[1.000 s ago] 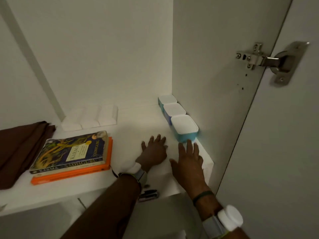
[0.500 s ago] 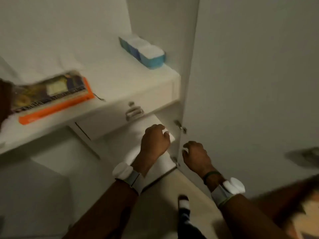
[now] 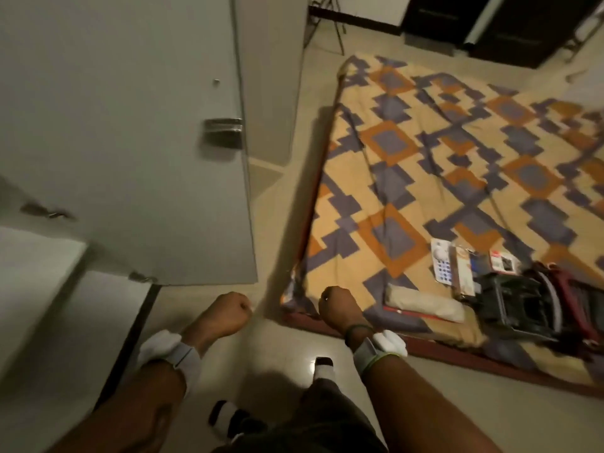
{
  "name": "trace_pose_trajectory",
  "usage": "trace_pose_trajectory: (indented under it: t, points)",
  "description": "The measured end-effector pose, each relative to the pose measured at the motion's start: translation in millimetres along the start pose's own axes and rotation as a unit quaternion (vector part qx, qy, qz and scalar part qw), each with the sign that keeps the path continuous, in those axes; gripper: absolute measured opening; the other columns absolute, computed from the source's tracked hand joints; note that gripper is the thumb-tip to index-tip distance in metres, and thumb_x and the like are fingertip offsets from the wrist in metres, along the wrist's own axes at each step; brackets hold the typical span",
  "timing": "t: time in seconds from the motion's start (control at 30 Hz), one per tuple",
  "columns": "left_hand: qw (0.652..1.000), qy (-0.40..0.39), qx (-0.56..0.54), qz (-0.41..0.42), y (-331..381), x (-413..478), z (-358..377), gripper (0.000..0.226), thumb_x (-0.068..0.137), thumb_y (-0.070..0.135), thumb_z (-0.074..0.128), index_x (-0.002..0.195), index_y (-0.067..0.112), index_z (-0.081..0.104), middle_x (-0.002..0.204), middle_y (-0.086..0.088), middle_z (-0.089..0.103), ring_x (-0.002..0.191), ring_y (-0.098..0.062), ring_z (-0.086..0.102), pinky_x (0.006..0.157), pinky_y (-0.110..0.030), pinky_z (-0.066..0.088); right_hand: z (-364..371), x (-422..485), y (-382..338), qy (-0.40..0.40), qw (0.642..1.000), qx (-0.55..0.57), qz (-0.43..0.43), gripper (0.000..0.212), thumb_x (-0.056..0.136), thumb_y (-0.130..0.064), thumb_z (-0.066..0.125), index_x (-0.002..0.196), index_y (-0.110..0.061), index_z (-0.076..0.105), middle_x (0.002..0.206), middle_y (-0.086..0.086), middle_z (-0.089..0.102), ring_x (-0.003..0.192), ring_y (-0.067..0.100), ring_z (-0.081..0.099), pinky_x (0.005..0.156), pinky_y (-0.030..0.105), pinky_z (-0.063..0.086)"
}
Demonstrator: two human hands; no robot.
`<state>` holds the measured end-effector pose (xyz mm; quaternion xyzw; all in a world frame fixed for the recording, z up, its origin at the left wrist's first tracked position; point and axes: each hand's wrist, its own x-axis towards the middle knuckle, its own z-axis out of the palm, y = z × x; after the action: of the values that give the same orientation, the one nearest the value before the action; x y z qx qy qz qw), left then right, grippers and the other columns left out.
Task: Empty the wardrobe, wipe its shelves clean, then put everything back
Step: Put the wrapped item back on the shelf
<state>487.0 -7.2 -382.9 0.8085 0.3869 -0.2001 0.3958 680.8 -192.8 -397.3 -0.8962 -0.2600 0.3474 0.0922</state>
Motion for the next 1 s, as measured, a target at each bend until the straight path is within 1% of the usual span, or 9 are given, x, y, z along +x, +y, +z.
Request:
trace_pose_trajectory:
  t: [0.2, 0.33, 0.43, 0.57, 0.67, 0.8, 0.87, 0.93, 1.0]
  points:
    - [0.996, -0.06, 0.054, 0.041, 130.6, 39.2, 78.2, 0.022, 0.097, 0.024, 0.058, 0.083, 0.012, 0.071, 0.091, -0.009, 0.068, 0.09, -0.024, 0.063, 0.07, -0.029, 0.039, -48.2, 2.7, 148.4, 0.05, 0.994, 0.063, 0.075, 0.018, 0.09, -0.019, 0.055, 0.084, -0.006, 0.067, 0.095, 0.017, 0.071, 0.094, 0.036, 0.066, 0.072, 0.033, 0.047]
    - [0.993, -0.099, 0.044, 0.04, 218.5, 69.7, 137.2, 0.021, 0.098, 0.019, 0.058, 0.099, 0.003, 0.072, 0.096, -0.009, 0.069, 0.089, -0.022, 0.064, 0.078, -0.023, 0.05, -90.6, 8.2, 253.6, 0.043, 0.991, 0.071, 0.11, 0.021, 0.088, -0.023, 0.056, 0.093, -0.009, 0.071, 0.099, 0.015, 0.072, 0.098, 0.034, 0.067, 0.081, 0.035, 0.053]
    - [0.989, -0.122, 0.072, 0.048, 274.3, 94.9, 180.4, 0.032, 0.102, 0.024, 0.05, 0.106, 0.002, 0.072, 0.116, -0.014, 0.067, 0.107, -0.03, 0.06, 0.089, -0.031, 0.042, -113.8, 17.4, 325.1, 0.04, 0.982, 0.119, 0.142, 0.023, 0.089, -0.024, 0.057, 0.093, -0.007, 0.071, 0.1, 0.017, 0.073, 0.098, 0.035, 0.067, 0.083, 0.036, 0.054]
    - [0.981, -0.157, 0.1, 0.059, 338.3, 120.7, 220.8, 0.031, 0.102, 0.022, 0.048, 0.108, 0.002, 0.072, 0.115, -0.016, 0.068, 0.105, -0.031, 0.06, 0.088, -0.035, 0.043, -130.8, 32.2, 386.9, 0.04, 0.967, 0.171, 0.185, 0.023, 0.09, -0.022, 0.057, 0.093, -0.005, 0.072, 0.101, 0.018, 0.073, 0.097, 0.035, 0.067, 0.085, 0.035, 0.054]
    - [0.981, -0.172, 0.083, 0.037, 359.6, 147.8, 249.7, 0.028, 0.099, 0.018, 0.05, 0.103, 0.002, 0.072, 0.104, -0.014, 0.07, 0.096, -0.029, 0.063, 0.078, -0.033, 0.044, -124.6, 54.0, 421.3, 0.03, 0.957, 0.204, 0.202, 0.025, 0.093, -0.024, 0.056, 0.096, -0.004, 0.071, 0.105, 0.018, 0.072, 0.101, 0.035, 0.065, 0.085, 0.035, 0.05]
    - [0.983, -0.173, 0.054, -0.01, 358.4, 199.5, 292.4, 0.033, 0.093, 0.029, 0.052, 0.094, 0.001, 0.069, 0.101, -0.015, 0.07, 0.096, -0.032, 0.064, 0.085, -0.045, 0.051, -98.8, 95.9, 469.5, 0.033, 0.944, 0.23, 0.236, 0.03, 0.096, -0.019, 0.055, 0.116, 0.0, 0.066, 0.123, 0.022, 0.065, 0.116, 0.038, 0.059, 0.097, 0.036, 0.045]
    - [0.986, -0.158, 0.045, -0.031, 357.7, 226.4, 316.0, 0.033, 0.09, 0.034, 0.052, 0.092, 0.003, 0.063, 0.104, -0.016, 0.068, 0.1, -0.036, 0.062, 0.074, -0.037, 0.047, -82.4, 121.5, 494.9, 0.053, 0.932, 0.25, 0.257, 0.032, 0.097, -0.018, 0.056, 0.119, 0.005, 0.061, 0.125, 0.026, 0.062, 0.118, 0.042, 0.056, 0.097, 0.039, 0.043]
    - [0.99, -0.128, -0.007, -0.059, 361.2, 242.2, 327.5, 0.027, 0.096, 0.027, 0.054, 0.111, 0.006, 0.063, 0.103, -0.012, 0.062, 0.105, -0.034, 0.063, 0.062, -0.03, 0.041, -77.0, 136.4, 507.9, 0.074, 0.923, 0.263, 0.27, 0.031, 0.096, -0.017, 0.056, 0.117, 0.006, 0.059, 0.122, 0.028, 0.062, 0.114, 0.044, 0.056, 0.092, 0.04, 0.044]
    - [0.988, -0.118, -0.072, -0.069, 354.1, 271.7, 355.2, 0.029, 0.101, 0.016, 0.057, 0.129, 0.008, 0.058, 0.11, -0.005, 0.06, 0.111, -0.026, 0.06, 0.067, -0.028, 0.045, -60.0, 161.5, 527.9, 0.073, 0.909, 0.288, 0.294, 0.033, 0.096, -0.019, 0.058, 0.117, 0.006, 0.059, 0.122, 0.028, 0.062, 0.114, 0.043, 0.057, 0.092, 0.039, 0.044]
